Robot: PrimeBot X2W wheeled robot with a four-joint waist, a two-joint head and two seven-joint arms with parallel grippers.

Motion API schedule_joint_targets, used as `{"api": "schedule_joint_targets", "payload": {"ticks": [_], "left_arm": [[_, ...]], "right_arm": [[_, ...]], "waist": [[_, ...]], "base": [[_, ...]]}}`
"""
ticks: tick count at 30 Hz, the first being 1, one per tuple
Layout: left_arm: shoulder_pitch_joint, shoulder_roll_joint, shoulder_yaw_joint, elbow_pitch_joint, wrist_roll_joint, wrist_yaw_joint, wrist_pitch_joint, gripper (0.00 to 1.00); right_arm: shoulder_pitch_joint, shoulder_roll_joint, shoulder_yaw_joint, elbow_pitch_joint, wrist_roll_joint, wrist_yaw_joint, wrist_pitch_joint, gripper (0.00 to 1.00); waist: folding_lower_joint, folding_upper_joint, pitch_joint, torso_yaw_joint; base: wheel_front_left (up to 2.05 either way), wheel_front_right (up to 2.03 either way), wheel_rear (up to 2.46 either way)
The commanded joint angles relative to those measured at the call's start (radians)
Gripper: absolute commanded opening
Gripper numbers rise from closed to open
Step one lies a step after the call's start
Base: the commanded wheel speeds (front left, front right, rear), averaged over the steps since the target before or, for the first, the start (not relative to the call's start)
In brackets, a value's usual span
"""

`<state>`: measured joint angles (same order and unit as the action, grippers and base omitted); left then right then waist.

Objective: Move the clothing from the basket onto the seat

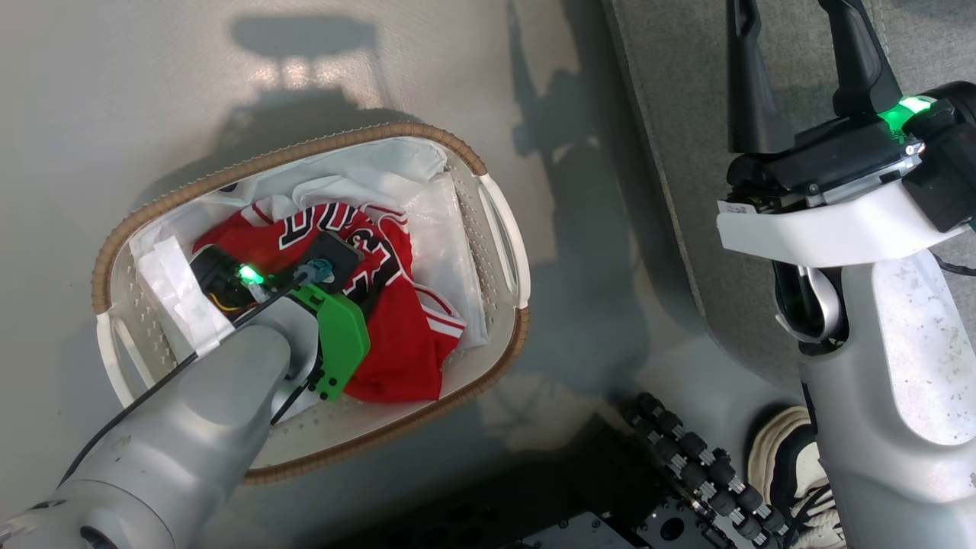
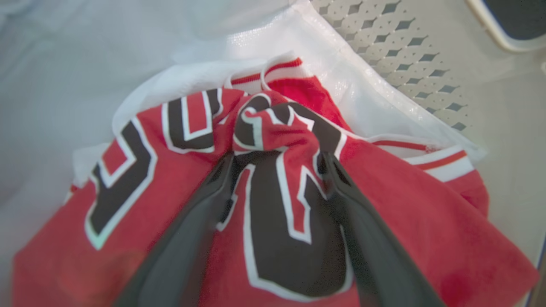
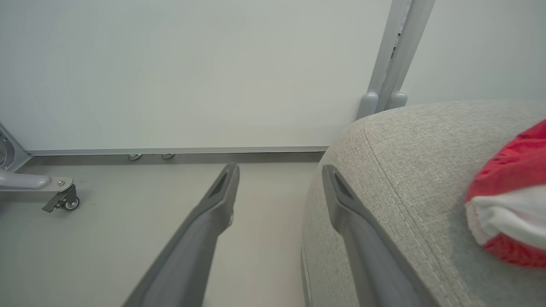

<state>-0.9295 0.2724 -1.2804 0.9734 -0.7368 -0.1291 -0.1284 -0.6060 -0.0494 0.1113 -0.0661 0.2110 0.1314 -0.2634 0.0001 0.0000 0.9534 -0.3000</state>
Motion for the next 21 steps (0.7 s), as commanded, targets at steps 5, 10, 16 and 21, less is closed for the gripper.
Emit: {"api": "schedule_joint_targets", "payload": {"ticks": [5,10,16,21], "left_arm": [[0.028,0.002,-0.001,0.001,0.01,-0.003,0.03,0.0],[0.044,-0.002,0.0,-0.013,-0.002,-0.003,0.001,0.0],[0.07,-0.016,0.0,-0.02,-0.026,-0.003,-0.06,0.0],[0.115,-0.035,0.0,-0.021,-0.047,-0.003,-0.088,0.0]], "right_arm": [[-0.015,-0.003,0.004,0.012,-0.004,-0.001,-0.002,1.0],[-0.005,-0.003,0.002,0.032,-0.005,-0.001,-0.002,1.0],[0.014,-0.003,0.003,0.065,-0.01,-0.001,-0.002,1.0],[0.039,-0.003,-0.002,0.106,-0.018,-0.001,-0.002,1.0]], "waist": [[-0.0001,0.0,-0.021,0.001],[-0.0001,0.0,-0.067,0.004],[-0.0001,0.0,-0.147,0.02],[-0.0001,0.0,-0.236,0.048]], "base": [[0.0,0.0,0.0],[0.0,0.0,0.0],[0.0,0.0,0.0],[0.0,0.0,0.0]]}}
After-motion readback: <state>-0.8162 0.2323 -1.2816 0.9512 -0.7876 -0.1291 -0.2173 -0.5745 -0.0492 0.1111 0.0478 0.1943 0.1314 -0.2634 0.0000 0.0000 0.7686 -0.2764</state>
